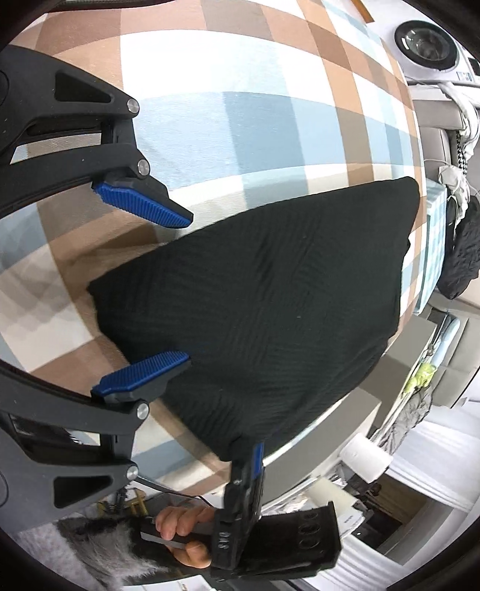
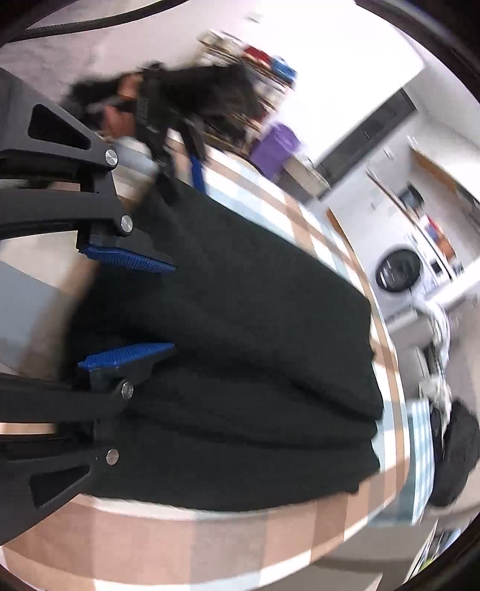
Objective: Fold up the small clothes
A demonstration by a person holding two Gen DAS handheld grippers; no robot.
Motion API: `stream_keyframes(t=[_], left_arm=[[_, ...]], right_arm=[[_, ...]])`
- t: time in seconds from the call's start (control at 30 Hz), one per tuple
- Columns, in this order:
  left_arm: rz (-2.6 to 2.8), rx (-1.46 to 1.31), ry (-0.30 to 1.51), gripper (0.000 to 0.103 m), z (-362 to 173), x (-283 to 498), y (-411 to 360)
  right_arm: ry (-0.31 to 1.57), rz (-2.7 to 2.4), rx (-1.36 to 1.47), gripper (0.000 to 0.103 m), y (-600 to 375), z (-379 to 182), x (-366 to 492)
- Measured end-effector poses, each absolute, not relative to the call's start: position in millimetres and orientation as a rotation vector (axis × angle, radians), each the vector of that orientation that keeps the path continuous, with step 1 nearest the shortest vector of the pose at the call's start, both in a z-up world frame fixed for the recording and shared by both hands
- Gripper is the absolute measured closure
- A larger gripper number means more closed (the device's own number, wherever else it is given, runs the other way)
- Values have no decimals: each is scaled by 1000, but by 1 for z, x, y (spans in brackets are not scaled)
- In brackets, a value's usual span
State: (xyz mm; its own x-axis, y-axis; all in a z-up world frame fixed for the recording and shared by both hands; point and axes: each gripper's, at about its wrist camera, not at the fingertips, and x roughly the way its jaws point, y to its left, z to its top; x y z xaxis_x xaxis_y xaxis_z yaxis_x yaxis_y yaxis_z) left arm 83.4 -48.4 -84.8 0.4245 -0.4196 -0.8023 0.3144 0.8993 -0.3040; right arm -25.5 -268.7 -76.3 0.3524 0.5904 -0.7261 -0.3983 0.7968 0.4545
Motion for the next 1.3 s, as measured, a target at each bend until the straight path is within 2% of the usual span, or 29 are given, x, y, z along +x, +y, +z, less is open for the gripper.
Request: stream_keyframes(t=[0.07,0.13,0.17,0.2,0.3,0.47,0.53,0.6,0.63,0.83,0.87,0.9,0.93,1.07,1.17,1.3], left_arm=[[-468,-97,1046,36,-87,81,-50],[-471,-71,1047,36,-88,79,-52],[-470,-58,1045,36,-87,78,-53],[-469,-49,1047,36,-87,77,-53],[-463,-50,1051,36,-87,76,-53],[-457,-52,1048,35,-87,74,-50],[-461,-75,1030,35,-84,75,-47],[-459,-94,1016,35,-82,78,-45],[-455,-103,1011,35,-80,80,-44],[-409,-155,987,35,-77,94,-38],[-402,-161,986,35,-77,96,-38],[-395,-168,985,36,-76,98,-37],[-391,-175,985,36,-76,100,-36],[-384,-179,981,36,-74,104,-34],[-384,-190,984,35,-77,108,-33],[-376,-185,992,35,-79,108,-32]], right_arm=[[1025,635,142,63,-262,-82,-30],[1036,614,114,72,-258,-87,-28],[1026,620,117,87,-258,-87,-27],[1015,634,106,94,-255,-85,-25],[987,640,87,96,-254,-76,-26],[1068,571,55,94,-255,-89,-31],[1043,576,85,84,-258,-84,-32],[1013,565,135,61,-264,-79,-30],[996,540,166,60,-264,-77,-23],[1004,427,277,61,-252,-91,28],[1020,416,270,72,-248,-96,36],[1029,406,252,91,-241,-98,44],[1029,412,239,94,-237,-97,48],[915,461,135,95,-226,-64,40],[978,360,48,95,-221,-79,47],[1019,355,86,86,-227,-92,46]])
